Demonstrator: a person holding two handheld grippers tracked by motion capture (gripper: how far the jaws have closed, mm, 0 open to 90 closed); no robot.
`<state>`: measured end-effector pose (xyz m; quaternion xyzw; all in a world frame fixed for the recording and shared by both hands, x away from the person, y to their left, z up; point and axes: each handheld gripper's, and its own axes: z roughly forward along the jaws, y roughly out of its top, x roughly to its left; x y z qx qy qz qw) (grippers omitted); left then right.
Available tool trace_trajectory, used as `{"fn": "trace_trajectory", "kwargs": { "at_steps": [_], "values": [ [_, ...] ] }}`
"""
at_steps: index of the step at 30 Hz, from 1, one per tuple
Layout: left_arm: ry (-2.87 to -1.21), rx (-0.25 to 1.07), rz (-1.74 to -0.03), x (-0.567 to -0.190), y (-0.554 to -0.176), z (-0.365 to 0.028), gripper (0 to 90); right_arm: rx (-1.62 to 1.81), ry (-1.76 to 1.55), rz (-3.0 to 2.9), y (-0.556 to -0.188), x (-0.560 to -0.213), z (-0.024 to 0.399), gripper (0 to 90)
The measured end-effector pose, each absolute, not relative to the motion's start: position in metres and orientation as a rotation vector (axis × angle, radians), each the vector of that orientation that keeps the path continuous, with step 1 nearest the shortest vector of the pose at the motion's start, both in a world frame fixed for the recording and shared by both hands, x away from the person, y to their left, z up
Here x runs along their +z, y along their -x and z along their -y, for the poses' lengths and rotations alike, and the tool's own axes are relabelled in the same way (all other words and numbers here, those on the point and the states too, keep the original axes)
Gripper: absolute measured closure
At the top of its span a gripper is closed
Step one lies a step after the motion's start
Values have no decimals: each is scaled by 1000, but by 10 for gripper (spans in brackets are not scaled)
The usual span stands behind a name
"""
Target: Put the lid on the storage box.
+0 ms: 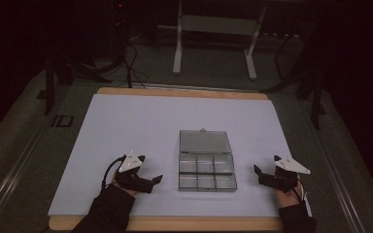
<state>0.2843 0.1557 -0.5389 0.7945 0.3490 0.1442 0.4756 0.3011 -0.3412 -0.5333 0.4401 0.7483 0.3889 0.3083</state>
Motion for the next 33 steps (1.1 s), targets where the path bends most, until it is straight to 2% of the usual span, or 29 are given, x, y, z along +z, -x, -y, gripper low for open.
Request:
{"fn": "trace_trajectory", "kwargs": {
  "at_steps": [8,15,24,33],
  "values": [
    [-1987,305,-860,-540,-289,-152,11,1019,-1157,-1985,-300,-533,340,111],
    [-2070,136,-877,-538,-300,-151,20,1023,-1173,-1977,-301,-533,341,111],
    [-2141,101,-826,-512,-303,-137,20,1034,-1174,-1977,-301,-533,342,111],
    [-2119,62,-756,-488,-309,-122,21,1045,-1184,-1979,-301,-533,343,111]
  ]
}}
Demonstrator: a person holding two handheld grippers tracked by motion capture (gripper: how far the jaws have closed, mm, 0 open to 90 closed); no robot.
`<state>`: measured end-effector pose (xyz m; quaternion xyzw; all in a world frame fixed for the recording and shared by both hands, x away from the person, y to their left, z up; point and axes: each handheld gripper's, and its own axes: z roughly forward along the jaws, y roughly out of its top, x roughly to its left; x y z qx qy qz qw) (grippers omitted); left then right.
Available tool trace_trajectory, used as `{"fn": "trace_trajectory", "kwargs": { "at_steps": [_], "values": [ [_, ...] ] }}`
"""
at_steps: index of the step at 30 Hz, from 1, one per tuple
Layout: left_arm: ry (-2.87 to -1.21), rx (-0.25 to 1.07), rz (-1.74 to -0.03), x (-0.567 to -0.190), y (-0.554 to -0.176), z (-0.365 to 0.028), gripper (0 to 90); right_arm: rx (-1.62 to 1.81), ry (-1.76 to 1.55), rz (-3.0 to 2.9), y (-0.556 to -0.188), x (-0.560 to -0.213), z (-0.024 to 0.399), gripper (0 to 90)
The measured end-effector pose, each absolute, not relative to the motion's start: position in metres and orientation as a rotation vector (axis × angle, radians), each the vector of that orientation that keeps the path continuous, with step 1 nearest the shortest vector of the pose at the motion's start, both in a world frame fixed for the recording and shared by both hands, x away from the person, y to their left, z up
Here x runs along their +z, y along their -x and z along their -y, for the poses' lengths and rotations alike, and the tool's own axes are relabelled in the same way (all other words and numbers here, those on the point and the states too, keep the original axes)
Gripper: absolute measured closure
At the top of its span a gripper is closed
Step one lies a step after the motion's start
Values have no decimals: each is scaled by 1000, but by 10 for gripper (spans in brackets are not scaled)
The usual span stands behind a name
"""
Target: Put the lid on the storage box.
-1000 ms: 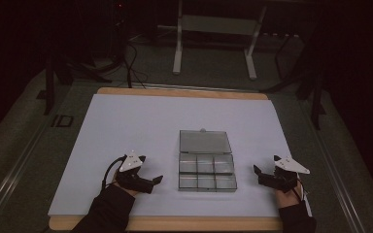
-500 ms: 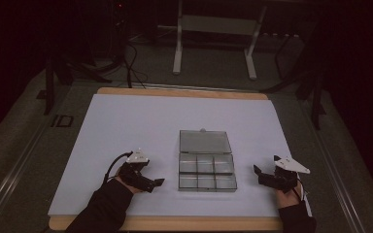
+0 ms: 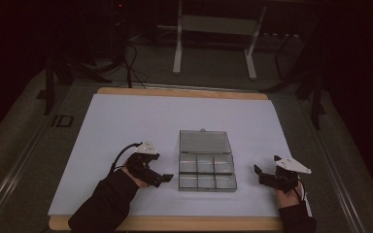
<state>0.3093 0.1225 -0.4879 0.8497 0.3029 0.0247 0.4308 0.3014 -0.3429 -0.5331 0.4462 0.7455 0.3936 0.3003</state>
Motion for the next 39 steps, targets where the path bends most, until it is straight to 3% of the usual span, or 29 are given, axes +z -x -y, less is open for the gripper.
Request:
{"fn": "trace_trajectory", "kwargs": {
  "at_steps": [22,39],
  "values": [
    [-2077,210,-884,-444,-350,-87,31,1029,-1172,-1950,-300,-533,342,111],
    [-2009,212,-1068,-459,-386,-61,49,998,-1122,-1969,-298,-534,337,110]
  ]
}}
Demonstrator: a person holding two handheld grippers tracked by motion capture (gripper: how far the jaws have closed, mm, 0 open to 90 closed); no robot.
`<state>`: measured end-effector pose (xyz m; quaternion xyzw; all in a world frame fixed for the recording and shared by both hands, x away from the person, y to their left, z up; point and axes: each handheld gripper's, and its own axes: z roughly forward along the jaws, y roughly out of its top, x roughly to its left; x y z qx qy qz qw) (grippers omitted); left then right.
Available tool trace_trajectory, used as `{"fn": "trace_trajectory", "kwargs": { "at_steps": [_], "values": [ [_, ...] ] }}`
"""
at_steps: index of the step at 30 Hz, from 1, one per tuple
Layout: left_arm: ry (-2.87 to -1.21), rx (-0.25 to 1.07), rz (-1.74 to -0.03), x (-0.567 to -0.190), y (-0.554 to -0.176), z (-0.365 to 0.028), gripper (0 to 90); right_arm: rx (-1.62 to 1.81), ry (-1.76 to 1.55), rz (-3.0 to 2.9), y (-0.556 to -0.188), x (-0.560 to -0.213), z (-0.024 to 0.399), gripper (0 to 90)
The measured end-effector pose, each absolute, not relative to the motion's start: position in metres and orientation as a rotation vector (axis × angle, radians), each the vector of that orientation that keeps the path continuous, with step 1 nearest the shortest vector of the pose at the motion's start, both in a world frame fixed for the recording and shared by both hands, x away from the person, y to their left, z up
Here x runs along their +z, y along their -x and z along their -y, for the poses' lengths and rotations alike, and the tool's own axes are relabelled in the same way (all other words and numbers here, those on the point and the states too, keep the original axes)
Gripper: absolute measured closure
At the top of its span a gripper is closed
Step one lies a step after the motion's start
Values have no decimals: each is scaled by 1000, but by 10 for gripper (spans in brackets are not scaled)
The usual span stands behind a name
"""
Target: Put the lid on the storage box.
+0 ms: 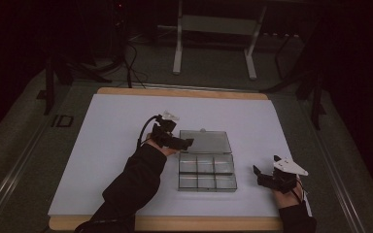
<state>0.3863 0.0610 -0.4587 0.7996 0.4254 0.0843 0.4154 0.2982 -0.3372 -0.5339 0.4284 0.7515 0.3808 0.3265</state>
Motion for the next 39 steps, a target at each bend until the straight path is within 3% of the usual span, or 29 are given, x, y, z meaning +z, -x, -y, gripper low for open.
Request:
{"fn": "trace_trajectory", "kwargs": {
  "at_steps": [11,28,39],
  "values": [
    [-1998,119,-1152,-487,-406,-56,62,975,-1163,-1953,-300,-534,337,110],
    [-1962,-4,-1238,-513,-413,-60,318,988,-1195,-1931,-301,-534,340,153],
    [-1932,-89,-1256,-523,-414,-65,337,980,-1197,-1939,-301,-534,340,155]
  ]
}}
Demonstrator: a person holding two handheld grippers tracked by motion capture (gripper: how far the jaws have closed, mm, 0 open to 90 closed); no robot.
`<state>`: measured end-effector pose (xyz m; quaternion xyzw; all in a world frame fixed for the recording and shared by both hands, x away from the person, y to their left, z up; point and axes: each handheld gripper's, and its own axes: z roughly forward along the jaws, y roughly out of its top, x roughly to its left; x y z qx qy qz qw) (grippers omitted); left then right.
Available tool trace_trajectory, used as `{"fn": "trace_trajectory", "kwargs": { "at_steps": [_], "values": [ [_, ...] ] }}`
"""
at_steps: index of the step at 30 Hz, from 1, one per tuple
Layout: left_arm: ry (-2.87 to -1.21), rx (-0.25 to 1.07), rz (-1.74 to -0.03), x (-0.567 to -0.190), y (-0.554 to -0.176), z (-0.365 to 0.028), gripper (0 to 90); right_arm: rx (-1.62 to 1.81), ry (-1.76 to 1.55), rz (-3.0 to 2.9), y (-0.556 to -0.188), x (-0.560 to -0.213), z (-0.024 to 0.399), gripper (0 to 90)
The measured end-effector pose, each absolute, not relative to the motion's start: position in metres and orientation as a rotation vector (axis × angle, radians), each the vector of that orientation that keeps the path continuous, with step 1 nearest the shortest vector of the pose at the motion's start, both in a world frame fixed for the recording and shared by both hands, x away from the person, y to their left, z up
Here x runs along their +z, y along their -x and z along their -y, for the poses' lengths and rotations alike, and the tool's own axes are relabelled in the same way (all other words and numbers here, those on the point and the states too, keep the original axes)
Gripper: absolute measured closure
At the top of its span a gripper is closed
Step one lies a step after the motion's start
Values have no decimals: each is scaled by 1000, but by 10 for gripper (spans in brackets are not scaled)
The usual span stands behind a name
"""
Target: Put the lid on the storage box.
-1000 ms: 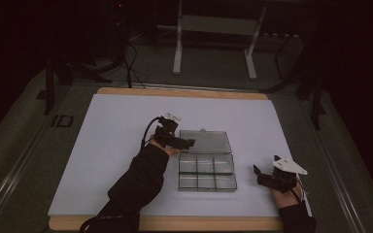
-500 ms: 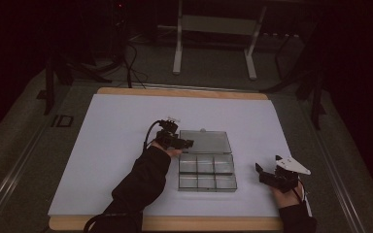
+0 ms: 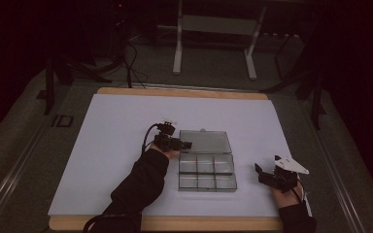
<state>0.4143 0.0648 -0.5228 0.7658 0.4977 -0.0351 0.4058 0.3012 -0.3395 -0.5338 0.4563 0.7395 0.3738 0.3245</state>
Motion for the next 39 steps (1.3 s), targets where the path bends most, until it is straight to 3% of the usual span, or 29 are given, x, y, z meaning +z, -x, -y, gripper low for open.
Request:
{"fn": "trace_trajectory", "kwargs": {
  "at_steps": [5,10,14,23,30,39],
  "values": [
    [-1897,-192,-1249,-527,-418,-71,358,983,-1209,-1938,-302,-534,340,157],
    [-1887,-209,-1231,-528,-418,-72,401,976,-1205,-1939,-302,-534,340,157],
    [-1864,-222,-1194,-525,-417,-74,501,973,-1212,-1938,-302,-534,340,157],
    [-1895,-134,-1076,-511,-410,-81,662,936,-1235,-1952,-305,-531,336,157],
    [-1860,-142,-1019,-508,-407,-89,776,970,-1236,-1968,-306,-520,330,162],
    [-1911,-49,-911,-501,-398,-91,813,1065,-1161,-2027,-318,-494,308,210]
  ]
}}
